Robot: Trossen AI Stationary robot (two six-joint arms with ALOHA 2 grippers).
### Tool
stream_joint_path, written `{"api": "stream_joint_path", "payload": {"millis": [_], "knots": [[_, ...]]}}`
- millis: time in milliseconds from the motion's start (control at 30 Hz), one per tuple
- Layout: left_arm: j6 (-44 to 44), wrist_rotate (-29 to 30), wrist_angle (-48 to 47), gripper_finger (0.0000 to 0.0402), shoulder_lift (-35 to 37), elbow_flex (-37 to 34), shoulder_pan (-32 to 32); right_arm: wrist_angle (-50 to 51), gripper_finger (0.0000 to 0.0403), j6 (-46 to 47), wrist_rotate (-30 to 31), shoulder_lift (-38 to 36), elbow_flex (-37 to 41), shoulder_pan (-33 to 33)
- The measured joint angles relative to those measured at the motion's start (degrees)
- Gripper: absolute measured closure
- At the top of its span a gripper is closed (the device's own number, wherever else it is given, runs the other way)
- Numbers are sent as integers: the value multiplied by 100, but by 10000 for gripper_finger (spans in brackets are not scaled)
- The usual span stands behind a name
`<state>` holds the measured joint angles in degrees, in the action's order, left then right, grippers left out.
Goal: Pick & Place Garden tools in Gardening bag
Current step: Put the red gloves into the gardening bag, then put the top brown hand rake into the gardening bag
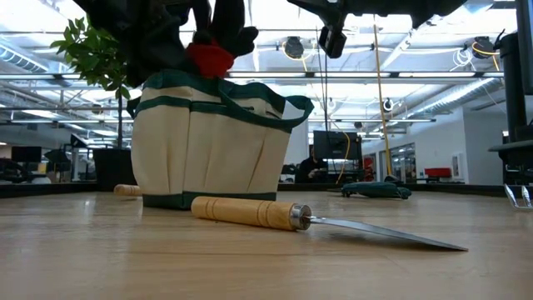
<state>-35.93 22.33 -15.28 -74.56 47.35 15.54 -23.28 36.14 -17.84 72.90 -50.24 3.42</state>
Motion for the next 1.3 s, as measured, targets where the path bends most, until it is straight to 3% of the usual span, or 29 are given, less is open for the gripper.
{"api": "stream_joint_path", "payload": {"millis": [233,667,1067,1300], "knots": [[-89,-138,15,271,0,0,-8,1,298,0,8,0,0,0],[-292,-197,65,196,435,-2,-4,1,298,15,-1,0,0,0],[252,-195,32,188,614,-2,-4,1,298,4,-24,0,0,-4],[-6,-449,-353,188,1289,-2,3,268,298,-218,-64,-51,0,25]]}}
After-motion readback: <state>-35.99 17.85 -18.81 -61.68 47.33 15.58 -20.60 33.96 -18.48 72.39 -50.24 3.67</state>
